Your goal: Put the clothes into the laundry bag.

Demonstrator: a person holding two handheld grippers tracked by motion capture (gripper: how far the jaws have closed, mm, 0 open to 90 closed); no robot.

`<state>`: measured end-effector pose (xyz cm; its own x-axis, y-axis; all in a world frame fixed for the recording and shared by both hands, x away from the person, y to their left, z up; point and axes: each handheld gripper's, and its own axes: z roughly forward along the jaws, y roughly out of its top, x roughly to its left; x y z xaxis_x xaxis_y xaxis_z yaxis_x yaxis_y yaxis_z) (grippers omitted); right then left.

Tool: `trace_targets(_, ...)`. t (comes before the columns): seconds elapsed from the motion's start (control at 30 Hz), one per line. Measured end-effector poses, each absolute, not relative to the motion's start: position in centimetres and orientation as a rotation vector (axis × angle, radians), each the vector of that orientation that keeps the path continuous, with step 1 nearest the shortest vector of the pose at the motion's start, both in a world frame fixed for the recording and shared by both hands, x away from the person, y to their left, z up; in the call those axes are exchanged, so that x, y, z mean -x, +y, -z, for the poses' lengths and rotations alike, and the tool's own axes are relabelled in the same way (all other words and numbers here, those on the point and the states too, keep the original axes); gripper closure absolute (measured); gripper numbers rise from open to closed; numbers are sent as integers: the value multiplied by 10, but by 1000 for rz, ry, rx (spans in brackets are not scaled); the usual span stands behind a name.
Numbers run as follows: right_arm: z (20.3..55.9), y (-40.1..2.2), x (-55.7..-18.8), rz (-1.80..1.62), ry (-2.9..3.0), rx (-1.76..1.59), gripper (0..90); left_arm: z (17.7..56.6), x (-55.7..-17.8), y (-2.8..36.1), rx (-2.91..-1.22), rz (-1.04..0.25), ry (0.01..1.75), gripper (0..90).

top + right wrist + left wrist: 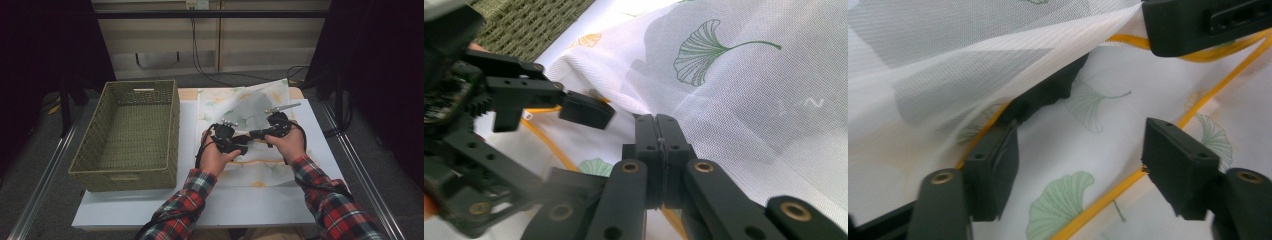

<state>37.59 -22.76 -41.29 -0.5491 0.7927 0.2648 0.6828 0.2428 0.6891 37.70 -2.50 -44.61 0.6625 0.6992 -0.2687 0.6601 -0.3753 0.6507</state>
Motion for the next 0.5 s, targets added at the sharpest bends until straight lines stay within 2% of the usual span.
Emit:
trace_targets(0.13, 413, -229, -373, -1204, 2368, -1409, 900, 443, -372, -19, -2129, -67, 1033, 244)
trace_targets(0.5, 422, -234, -366, -1204, 2399, -1395, 900, 440, -364, -2, -2130, -112, 1042, 192)
